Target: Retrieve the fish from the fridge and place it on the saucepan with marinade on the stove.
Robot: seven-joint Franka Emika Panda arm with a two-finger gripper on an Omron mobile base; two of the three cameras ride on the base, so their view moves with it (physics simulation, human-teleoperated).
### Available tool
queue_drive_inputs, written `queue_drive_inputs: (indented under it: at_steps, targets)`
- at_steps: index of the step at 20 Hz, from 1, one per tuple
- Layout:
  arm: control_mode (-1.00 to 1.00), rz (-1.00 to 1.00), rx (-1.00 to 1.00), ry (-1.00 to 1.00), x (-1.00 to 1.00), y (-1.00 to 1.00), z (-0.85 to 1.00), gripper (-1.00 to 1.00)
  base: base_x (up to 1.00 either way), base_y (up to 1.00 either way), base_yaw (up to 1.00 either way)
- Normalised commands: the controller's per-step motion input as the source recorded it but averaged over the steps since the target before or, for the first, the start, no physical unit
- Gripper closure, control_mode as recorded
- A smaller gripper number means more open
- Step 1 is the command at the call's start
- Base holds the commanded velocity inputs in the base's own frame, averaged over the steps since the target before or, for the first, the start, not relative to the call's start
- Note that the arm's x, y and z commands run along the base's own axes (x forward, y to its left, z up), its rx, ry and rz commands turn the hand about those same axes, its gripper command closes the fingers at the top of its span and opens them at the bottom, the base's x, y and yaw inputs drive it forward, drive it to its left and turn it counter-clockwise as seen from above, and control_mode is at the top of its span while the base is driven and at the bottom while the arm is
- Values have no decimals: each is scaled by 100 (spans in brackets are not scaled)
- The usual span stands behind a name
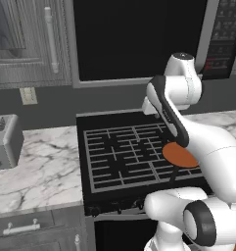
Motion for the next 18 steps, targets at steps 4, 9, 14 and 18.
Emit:
queue_drive_inputs:
  at_steps: [4, 9, 14, 18]
  targets:
    - [100, 0, 0, 0, 0, 0, 0, -100, 0, 0, 0]
    - [100, 0, 0, 0, 0, 0, 0, -100, 0, 0, 0]
    - [100, 0, 0, 0, 0, 0, 0, -100, 0, 0, 0]
    - [100, 0, 0, 0, 0, 0, 0, -100, -12, 0, 0]
